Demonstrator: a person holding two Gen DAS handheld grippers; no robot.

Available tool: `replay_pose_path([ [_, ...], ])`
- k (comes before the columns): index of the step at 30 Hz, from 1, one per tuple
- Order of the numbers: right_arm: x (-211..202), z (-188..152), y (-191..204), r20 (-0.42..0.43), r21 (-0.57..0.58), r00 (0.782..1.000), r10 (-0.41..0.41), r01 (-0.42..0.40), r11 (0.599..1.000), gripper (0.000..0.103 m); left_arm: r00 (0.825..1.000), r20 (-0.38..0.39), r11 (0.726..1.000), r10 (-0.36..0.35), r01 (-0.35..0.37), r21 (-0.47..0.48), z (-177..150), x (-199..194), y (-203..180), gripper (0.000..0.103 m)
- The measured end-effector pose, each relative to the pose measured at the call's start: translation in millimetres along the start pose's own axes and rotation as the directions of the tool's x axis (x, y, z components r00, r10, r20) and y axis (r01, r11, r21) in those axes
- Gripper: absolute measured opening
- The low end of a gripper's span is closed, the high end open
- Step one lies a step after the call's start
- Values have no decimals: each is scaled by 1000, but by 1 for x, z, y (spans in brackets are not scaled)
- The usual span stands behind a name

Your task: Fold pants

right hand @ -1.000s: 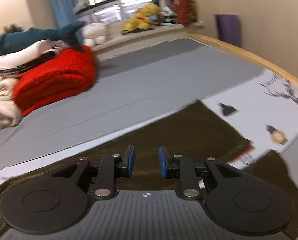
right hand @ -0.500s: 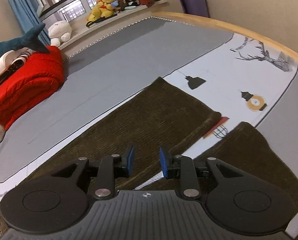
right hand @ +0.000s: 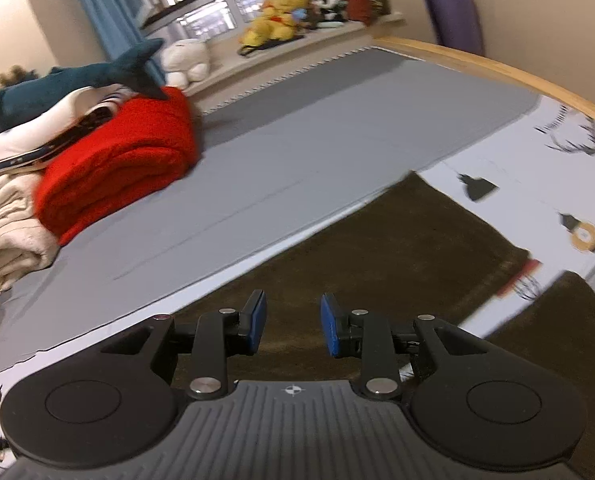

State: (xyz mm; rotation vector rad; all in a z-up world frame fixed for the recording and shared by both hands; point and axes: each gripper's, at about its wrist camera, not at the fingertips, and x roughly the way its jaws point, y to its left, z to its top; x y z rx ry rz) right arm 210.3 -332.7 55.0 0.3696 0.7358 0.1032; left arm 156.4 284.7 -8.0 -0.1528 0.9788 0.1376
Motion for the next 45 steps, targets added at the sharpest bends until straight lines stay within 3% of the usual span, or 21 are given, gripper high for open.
replay_pose_path([
  [6, 18, 0, 29, -14, -30, 999, 30, -30, 999, 32, 992, 39, 992, 119, -117, -53, 31, 27, -11, 38],
  [15, 31, -4, 53, -33, -67, 998, 61, -63, 996, 32, 990, 34, 986, 138, -134, -101, 48, 47, -12, 38],
  [19, 32, -7, 59, -37, -76, 996, 76, -79, 994, 32, 995, 23, 975, 98, -91, -205, 51, 59, -1, 42],
  [21, 32, -7, 61, -40, -79, 996, 83, -86, 993, 32, 998, 5, 948, 59, -54, -314, 52, 68, 13, 51],
  [24, 33, -8, 64, -44, -73, 995, 89, -92, 993, 32, 1000, -11, 884, 24, -26, -467, 53, 80, 32, 69],
  [27, 35, -8, 65, -52, -65, 994, 95, -98, 993, 32, 1000, -24, 825, 4, -17, -565, 53, 95, 44, 70],
  [29, 37, -8, 65, -56, -63, 994, 97, -100, 993, 32, 999, -36, 772, -1, -22, -635, 52, 106, 52, 71],
  [31, 38, -7, 66, -60, -64, 993, 100, -104, 993, 32, 999, -31, 729, 12, -30, -684, 53, 115, 57, 76],
  [34, 40, -7, 68, -61, -77, 993, 102, -107, 991, 32, 999, -19, 702, 33, -36, -711, 60, 123, 57, 90],
  [36, 41, -7, 68, -62, -86, 993, 101, -106, 991, 32, 996, -37, 711, 77, -80, -699, 68, 129, 49, 93],
  [39, 43, -6, 66, -67, -89, 993, 94, -100, 991, 32, 981, -92, 754, 173, -192, -628, 80, 140, 29, 94],
  [41, 45, -5, 65, -69, -83, 994, 89, -94, 992, 32, 962, -127, 767, 243, -270, -581, 84, 148, 15, 94],
  [45, 50, -5, 64, -78, -75, 994, 78, -84, 994, 32, 912, -172, 768, 373, -408, -494, 85, 157, -7, 89],
])
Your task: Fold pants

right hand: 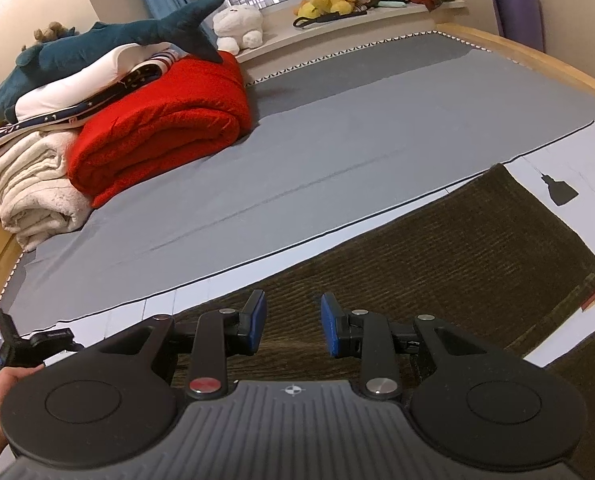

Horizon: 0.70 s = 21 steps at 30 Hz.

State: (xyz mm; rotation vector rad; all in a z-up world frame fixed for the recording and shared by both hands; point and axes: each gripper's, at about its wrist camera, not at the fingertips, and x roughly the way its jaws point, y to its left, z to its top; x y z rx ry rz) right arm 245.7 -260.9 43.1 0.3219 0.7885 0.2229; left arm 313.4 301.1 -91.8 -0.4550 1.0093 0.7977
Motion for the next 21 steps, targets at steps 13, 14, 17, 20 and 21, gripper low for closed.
replay_pose_path([
  [13, 0, 4, -15, -2, 13, 999, -54, 54, 998, 32, 990, 111, 996, -83, 79, 37, 3, -67, 46, 4],
  [14, 0, 4, -19, -5, 32, 998, -59, 59, 998, 32, 987, 120, 993, -108, 102, 51, 0, -79, 49, 4],
  [17, -2, 1, -31, -17, 98, 998, -56, 58, 994, 32, 974, 135, 979, -180, 164, 124, -13, -120, 65, 3],
  [20, -6, -2, -38, -20, 135, 998, -59, 61, 989, 32, 955, 136, 952, -263, 235, 196, -37, -166, 93, 3],
  [21, -9, -3, -40, -17, 141, 998, -63, 65, 988, 32, 947, 137, 939, -291, 256, 229, -49, -182, 103, 3],
])
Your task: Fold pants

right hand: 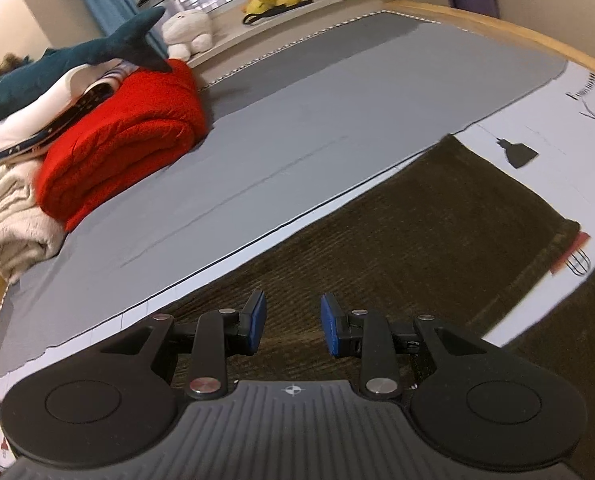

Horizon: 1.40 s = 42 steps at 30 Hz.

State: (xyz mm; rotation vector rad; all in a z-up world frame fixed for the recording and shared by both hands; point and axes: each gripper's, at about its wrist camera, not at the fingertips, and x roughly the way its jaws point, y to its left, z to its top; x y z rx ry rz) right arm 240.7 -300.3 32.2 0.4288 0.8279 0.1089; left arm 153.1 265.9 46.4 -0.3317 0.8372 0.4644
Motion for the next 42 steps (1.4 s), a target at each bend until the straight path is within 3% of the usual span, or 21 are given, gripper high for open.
replay_pose_path([
  [5, -12, -9, -21, -3, 66, 1000, -19, 19, 998, 32, 993, -25, 983, -116, 118, 143, -83, -71, 20, 1],
  [10, -20, -16, -38, -14, 106, 999, -44, 45, 993, 32, 984, -85, 954, -153, 170, 245, -171, -62, 39, 0],
  [12, -22, -19, -43, -16, 117, 998, -60, 61, 991, 32, 971, -139, 967, -193, 212, 138, -178, -51, 53, 1],
  [14, -21, -22, -49, -27, 142, 997, -72, 75, 987, 32, 943, -149, 955, -298, 295, -42, -168, -45, 68, 20],
  [15, -21, -23, -52, -34, 158, 997, -72, 77, 984, 32, 940, -127, 949, -315, 308, -71, -162, -43, 72, 41],
  [16, -19, -23, -53, -40, 173, 997, -68, 74, 982, 32, 950, -96, 954, -296, 289, -85, -158, -42, 74, 49],
  [18, -16, -24, -51, -41, 177, 997, -61, 68, 982, 32, 958, -75, 955, -278, 267, -130, -151, -34, 78, 49],
  [20, -12, -23, -46, -38, 165, 997, -64, 69, 984, 32, 953, -74, 936, -295, 272, -222, -144, -21, 82, 52],
  [26, 4, -18, -30, -22, 177, 1000, -16, 20, 984, 33, 964, -87, 902, -249, 199, -384, -130, 8, 86, 60],
  [29, 16, -10, -24, -8, 195, 1000, 13, -12, 981, 34, 971, -94, 898, -221, 165, -409, -126, 10, 86, 59],
  [30, 21, -8, -22, -5, 202, 1000, 29, -27, 979, 34, 978, -92, 910, -187, 137, -391, -124, 9, 84, 52],
  [31, 27, -5, -20, -3, 206, 999, 42, -41, 978, 34, 983, -85, 919, -164, 121, -375, -123, 7, 83, 31],
  [33, 41, 3, -18, 4, 208, 999, 52, -52, 977, 35, 991, -69, 939, -116, 87, -333, -118, 4, 81, 10],
  [35, 59, 11, -18, 8, 212, 999, 51, -52, 976, 37, 999, -12, 951, -52, 45, -305, -112, -6, 81, 9],
  [38, 87, 18, -20, -8, 250, 999, 54, -50, 967, 42, 997, 55, 956, 57, -39, -290, -103, -20, 85, 9],
  [42, 123, 17, -26, -51, 300, 998, 38, -21, 954, 46, 998, -58, 940, 33, -50, -337, -106, -3, 98, 9],
])
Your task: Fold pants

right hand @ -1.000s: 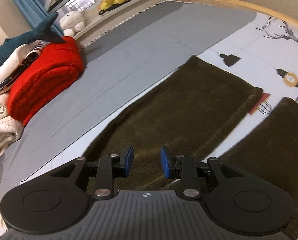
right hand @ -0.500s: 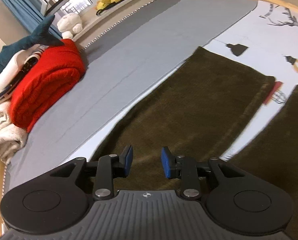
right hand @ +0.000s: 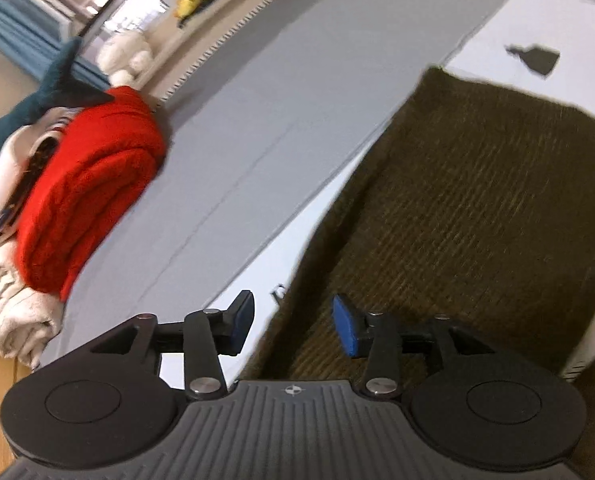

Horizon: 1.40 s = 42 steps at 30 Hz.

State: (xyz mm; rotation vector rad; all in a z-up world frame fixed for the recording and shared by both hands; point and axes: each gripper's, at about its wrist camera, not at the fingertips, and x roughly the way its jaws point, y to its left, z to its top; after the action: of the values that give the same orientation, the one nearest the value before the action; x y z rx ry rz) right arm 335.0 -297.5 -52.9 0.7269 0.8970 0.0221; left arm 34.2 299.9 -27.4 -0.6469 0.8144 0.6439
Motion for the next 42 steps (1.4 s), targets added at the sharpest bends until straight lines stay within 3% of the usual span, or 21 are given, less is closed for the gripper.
replay_pose_path([
  [10, 56, 4, 12, -7, -18, 998, -63, 63, 998, 46, 1000, -19, 1000, -5, 6, 29, -6, 0, 0, 9],
  [11, 59, 4, 12, -6, -22, 998, -68, 68, 997, 40, 1000, -18, 1000, -5, 6, 30, -6, -1, -1, 9],
  [12, 62, 5, 12, -4, -30, 998, -66, 66, 997, 16, 1000, -18, 1000, -7, 7, 31, -5, 1, -4, 9],
  [13, 63, 4, 12, -6, -39, 998, -57, 57, 998, 6, 1000, -17, 999, -10, 11, 30, -4, 1, -4, 9],
  [16, 55, 8, 14, 14, -53, 999, -29, 30, 998, 5, 1000, -11, 999, -27, 27, 28, 2, -2, -5, 9],
  [20, 6, 15, 21, 87, -38, 996, 10, -7, 999, 5, 997, 3, 997, -75, 75, 15, 14, -12, -5, 9],
  [24, -74, 11, 26, 141, -74, 990, 12, -1, 997, 4, 994, 3, 994, -107, 107, -14, 20, -24, 2, 9],
  [28, -169, -24, -3, 179, -36, 984, -18, 25, 999, 0, 994, 5, 994, -111, 111, -23, 15, -42, 16, 9],
  [31, -222, -65, -34, 225, -84, 972, -72, 93, 992, 0, 993, -44, 994, -105, 105, -19, 3, -51, 30, 9],
  [35, -237, -99, -85, 151, -106, 981, -124, 141, 984, 0, 988, -125, 996, -85, 84, -9, -16, -51, 45, 9],
  [40, -238, -94, -132, 158, -92, 978, -137, 152, 984, 6, 990, -127, 998, -68, 66, -24, -19, -53, 52, 9],
  [42, -233, -78, -140, 133, -77, 987, -95, 106, 991, 20, 988, -131, 996, -81, 77, -41, -19, -49, 52, 17],
])
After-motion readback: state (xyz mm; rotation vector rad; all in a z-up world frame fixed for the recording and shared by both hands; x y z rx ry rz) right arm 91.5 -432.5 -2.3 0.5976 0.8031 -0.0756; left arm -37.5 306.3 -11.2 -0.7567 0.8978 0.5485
